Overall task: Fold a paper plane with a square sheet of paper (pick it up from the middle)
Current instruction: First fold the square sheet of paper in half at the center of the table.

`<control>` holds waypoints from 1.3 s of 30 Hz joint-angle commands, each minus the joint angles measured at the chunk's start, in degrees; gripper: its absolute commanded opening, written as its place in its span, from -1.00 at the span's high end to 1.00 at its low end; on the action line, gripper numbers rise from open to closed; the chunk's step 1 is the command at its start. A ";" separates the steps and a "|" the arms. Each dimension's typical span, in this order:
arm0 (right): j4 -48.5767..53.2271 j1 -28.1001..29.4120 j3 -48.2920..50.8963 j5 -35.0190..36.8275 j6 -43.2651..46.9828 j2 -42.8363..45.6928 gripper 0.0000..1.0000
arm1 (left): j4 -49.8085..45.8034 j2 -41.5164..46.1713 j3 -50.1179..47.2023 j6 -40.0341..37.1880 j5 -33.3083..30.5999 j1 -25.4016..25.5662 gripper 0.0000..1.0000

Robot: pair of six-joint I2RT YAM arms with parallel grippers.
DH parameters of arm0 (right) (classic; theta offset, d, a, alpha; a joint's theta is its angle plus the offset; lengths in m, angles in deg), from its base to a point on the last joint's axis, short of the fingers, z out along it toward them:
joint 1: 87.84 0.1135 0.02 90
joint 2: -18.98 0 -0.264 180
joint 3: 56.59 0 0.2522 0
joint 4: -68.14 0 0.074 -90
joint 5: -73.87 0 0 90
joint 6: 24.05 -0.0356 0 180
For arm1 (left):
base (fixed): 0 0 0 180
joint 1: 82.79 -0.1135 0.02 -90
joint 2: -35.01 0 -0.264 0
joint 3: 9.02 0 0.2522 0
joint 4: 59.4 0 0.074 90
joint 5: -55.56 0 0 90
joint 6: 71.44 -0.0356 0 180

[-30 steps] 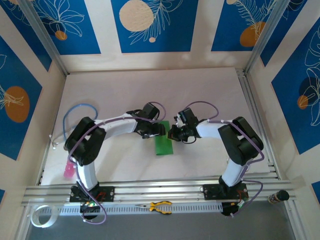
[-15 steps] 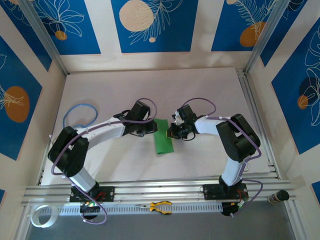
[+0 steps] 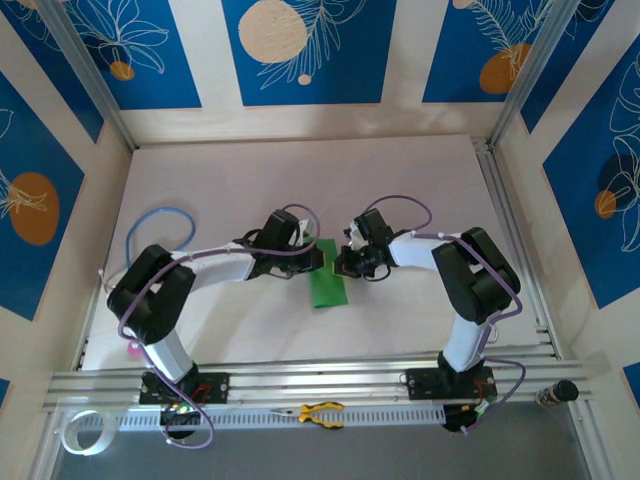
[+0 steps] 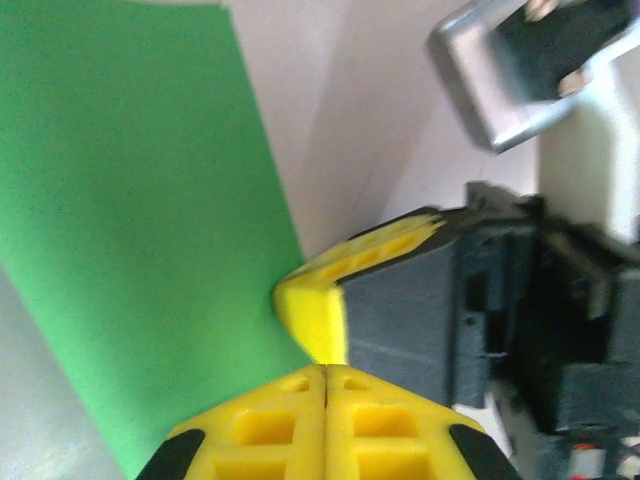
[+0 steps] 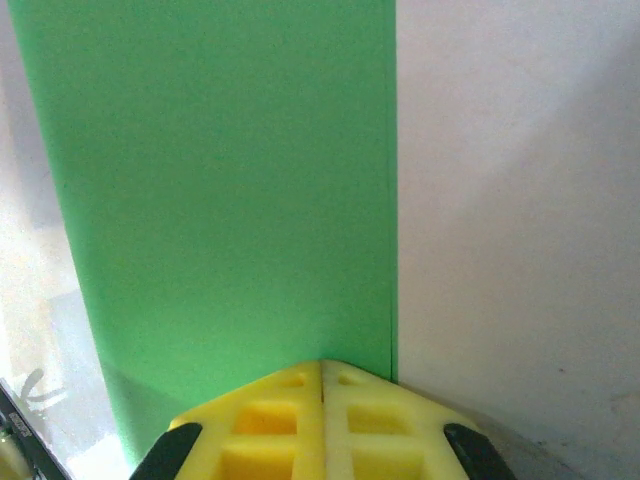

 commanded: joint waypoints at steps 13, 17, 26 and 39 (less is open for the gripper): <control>6.51 0.10 1.62 6.16 0.04 -3.42 1.00 | 5.27 -2.77 -3.93 -2.04 1.27 -0.54 1.00; 6.72 0.37 1.62 6.61 -0.22 -3.53 1.00 | 5.76 -3.49 -5.51 -2.33 0.53 -0.60 1.00; 7.31 0.93 2.11 8.49 -1.30 -4.07 1.00 | 4.60 -4.91 -9.81 -4.55 -2.70 -0.59 1.00; 7.35 1.38 2.08 9.63 -2.18 -4.07 1.00 | 4.15 1.12 -4.84 3.42 4.85 -0.40 1.00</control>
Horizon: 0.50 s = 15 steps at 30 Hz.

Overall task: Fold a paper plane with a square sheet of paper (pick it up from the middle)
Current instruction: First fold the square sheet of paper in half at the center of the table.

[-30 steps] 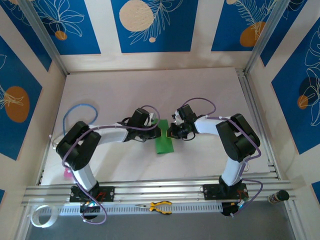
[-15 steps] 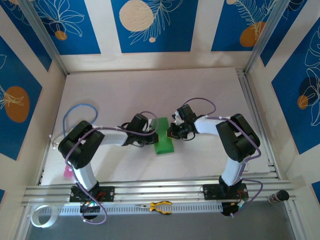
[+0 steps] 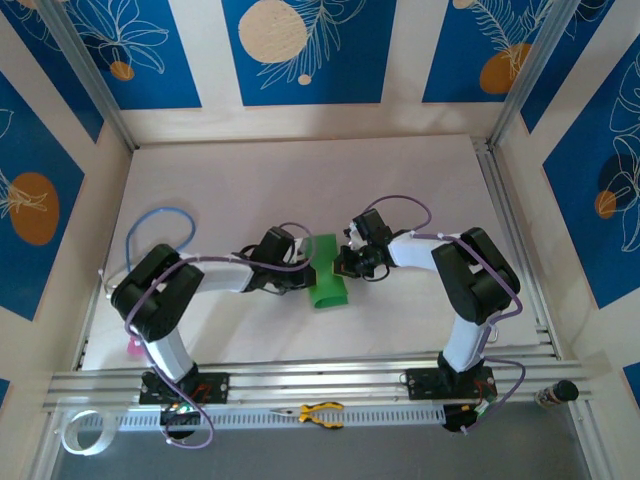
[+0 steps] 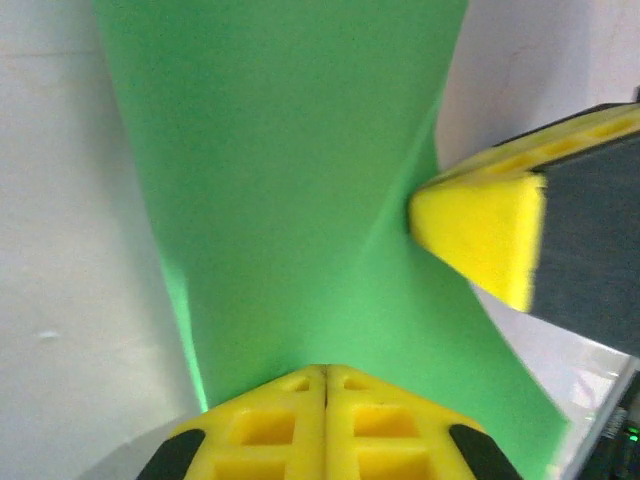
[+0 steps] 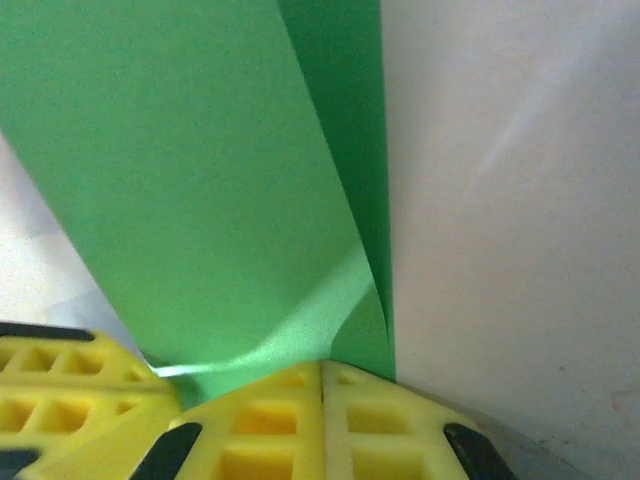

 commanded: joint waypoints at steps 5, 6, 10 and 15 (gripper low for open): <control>6.78 0.40 2.60 8.13 -1.07 -4.16 1.00 | 3.80 1.80 0.44 7.43 6.46 -0.20 1.00; 6.67 0.41 2.61 8.12 -1.09 -4.16 1.00 | 3.73 1.58 0.14 7.54 6.48 -0.22 1.00; 6.74 0.39 2.61 8.12 -1.06 -4.16 1.00 | 3.53 0.59 -1.99 7.48 5.58 -0.13 1.00; 6.84 0.39 2.85 8.16 -1.02 -4.25 1.00 | 3.08 -0.42 -5.00 6.35 4.51 -0.08 1.00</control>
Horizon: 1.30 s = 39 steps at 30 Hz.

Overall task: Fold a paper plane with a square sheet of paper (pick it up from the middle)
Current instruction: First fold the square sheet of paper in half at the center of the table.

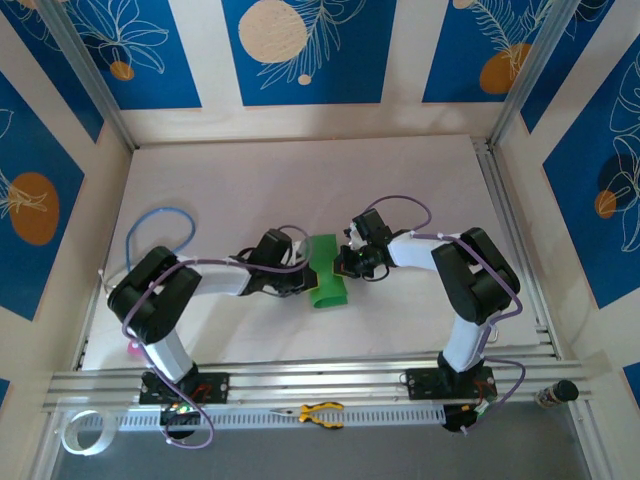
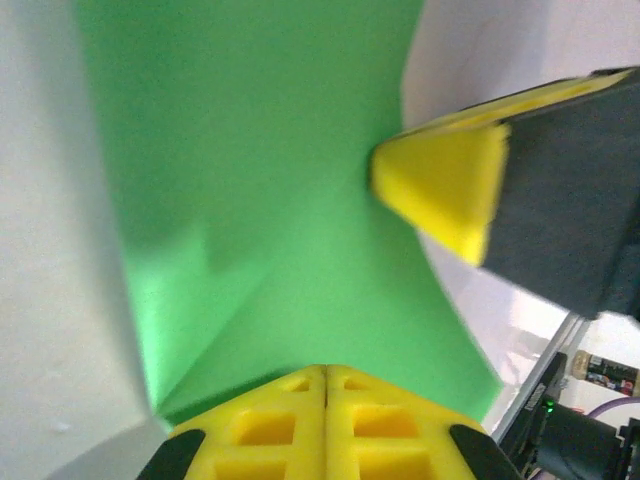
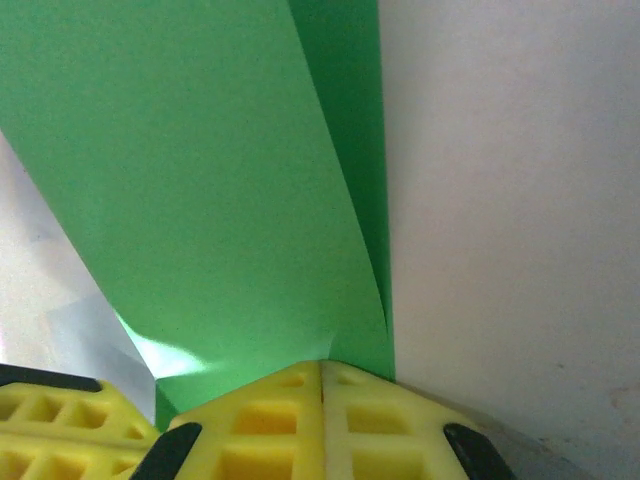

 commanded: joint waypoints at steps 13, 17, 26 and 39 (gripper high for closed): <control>7.35 0.39 2.52 8.21 -0.19 -4.42 1.00 | -5.31 4.08 -1.79 -2.32 -0.82 -0.07 1.00; 7.09 0.34 2.60 8.13 -0.33 -4.38 1.00 | -0.76 4.40 -0.87 1.72 2.11 0.02 1.00; 7.51 0.43 2.64 8.22 -0.11 -4.50 1.00 | 5.69 -0.35 -3.76 4.57 5.00 0.58 1.00; 8.63 0.34 2.72 9.00 -0.19 -4.70 1.00 | -2.99 2.50 -7.85 -1.56 3.23 0.66 1.00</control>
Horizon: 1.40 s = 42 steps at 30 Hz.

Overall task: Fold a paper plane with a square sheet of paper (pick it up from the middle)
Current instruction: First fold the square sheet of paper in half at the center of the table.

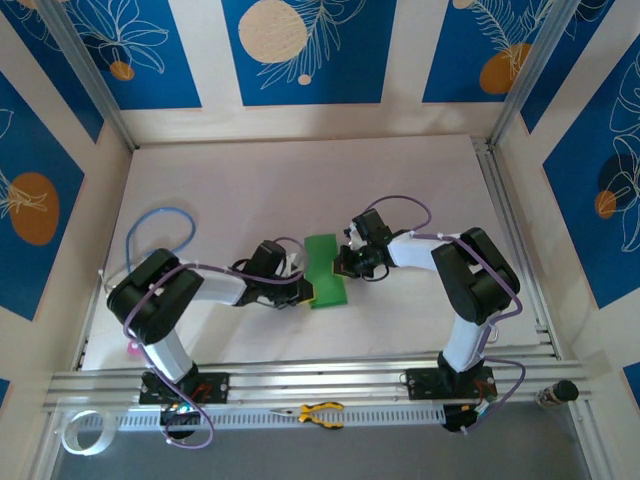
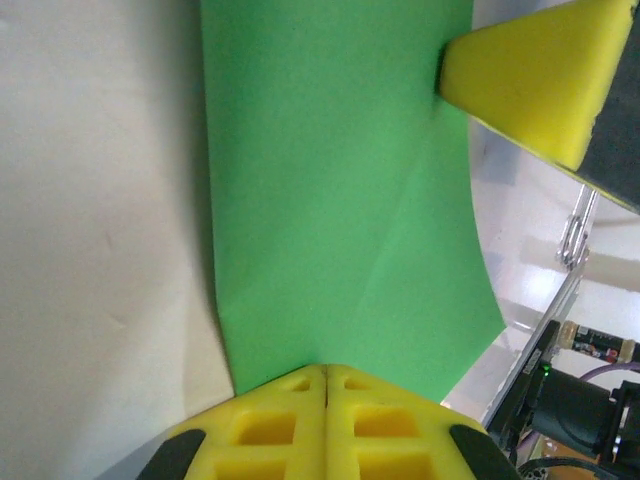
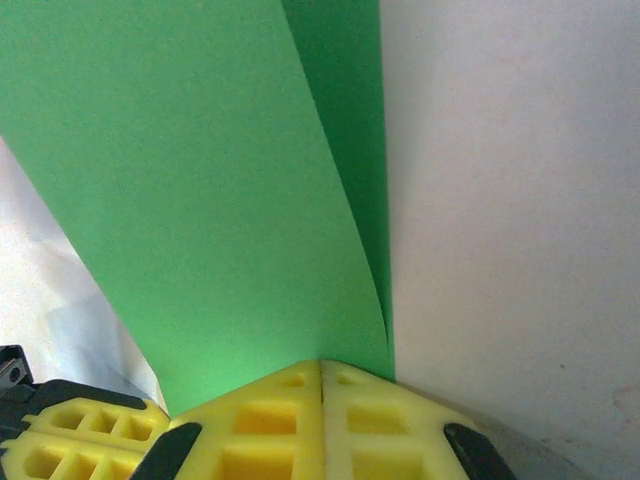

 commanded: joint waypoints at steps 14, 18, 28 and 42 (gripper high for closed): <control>8.44 0.36 2.63 8.47 -0.06 -4.40 1.00 | -0.14 0.50 4.28 2.05 3.08 0.69 1.00; 8.45 0.32 2.74 8.64 -0.01 -4.40 1.00 | -0.34 -1.07 3.41 1.71 3.37 0.65 1.00; 8.49 0.21 2.97 8.93 0.09 -5.09 1.00 | -6.84 1.82 -1.60 -3.44 3.79 0.98 1.00; 8.43 0.12 3.07 8.78 1.00 -4.93 1.00 | -23.20 9.32 3.10 -12.22 -0.88 2.37 1.00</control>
